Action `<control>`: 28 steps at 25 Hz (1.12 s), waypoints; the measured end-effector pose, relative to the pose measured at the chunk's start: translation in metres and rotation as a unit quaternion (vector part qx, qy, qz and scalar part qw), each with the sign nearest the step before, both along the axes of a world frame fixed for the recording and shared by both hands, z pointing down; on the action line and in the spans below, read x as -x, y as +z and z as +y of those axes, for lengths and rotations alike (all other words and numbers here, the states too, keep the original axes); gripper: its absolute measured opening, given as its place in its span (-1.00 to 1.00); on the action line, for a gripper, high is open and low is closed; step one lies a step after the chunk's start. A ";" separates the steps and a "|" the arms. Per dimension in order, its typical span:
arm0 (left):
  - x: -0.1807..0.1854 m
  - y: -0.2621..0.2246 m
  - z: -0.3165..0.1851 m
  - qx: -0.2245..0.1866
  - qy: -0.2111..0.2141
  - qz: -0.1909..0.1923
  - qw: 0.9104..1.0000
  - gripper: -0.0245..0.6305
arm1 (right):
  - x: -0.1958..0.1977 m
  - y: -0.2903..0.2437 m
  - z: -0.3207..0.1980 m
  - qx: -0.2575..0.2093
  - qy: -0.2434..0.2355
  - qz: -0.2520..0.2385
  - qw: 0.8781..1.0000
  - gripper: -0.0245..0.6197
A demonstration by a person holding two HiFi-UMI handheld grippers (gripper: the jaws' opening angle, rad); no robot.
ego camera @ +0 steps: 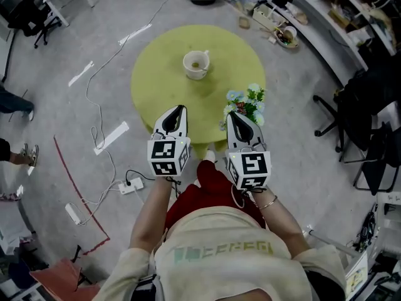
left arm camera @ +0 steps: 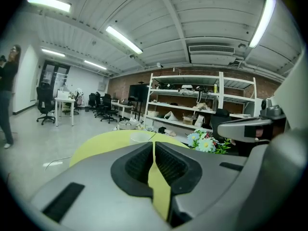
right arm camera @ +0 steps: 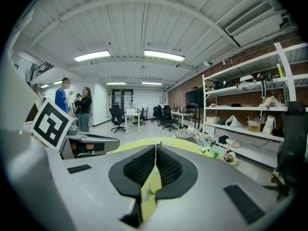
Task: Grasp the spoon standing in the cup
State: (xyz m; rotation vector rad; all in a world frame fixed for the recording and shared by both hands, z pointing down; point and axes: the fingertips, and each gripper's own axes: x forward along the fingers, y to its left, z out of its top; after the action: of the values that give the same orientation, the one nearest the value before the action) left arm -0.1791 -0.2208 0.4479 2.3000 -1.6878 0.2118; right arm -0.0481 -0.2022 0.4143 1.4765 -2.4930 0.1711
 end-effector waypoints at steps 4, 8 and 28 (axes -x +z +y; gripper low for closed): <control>-0.014 0.007 -0.026 0.004 0.019 -0.012 1.000 -0.83 | -0.007 0.002 -0.019 0.004 0.009 -0.004 1.000 -0.81; -0.022 0.010 -0.052 0.007 0.033 -0.018 0.999 -0.83 | -0.008 0.004 -0.039 0.008 0.011 -0.002 1.000 -0.81; -0.053 0.037 -0.147 0.038 0.054 -0.052 0.996 -0.68 | -0.019 0.006 -0.117 0.021 -0.004 -0.002 1.000 -0.81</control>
State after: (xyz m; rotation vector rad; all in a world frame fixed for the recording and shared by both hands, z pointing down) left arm -0.1263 -0.3678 0.4848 2.3630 -1.5732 0.4172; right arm -0.0291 -0.3187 0.4203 1.4495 -2.4825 0.2239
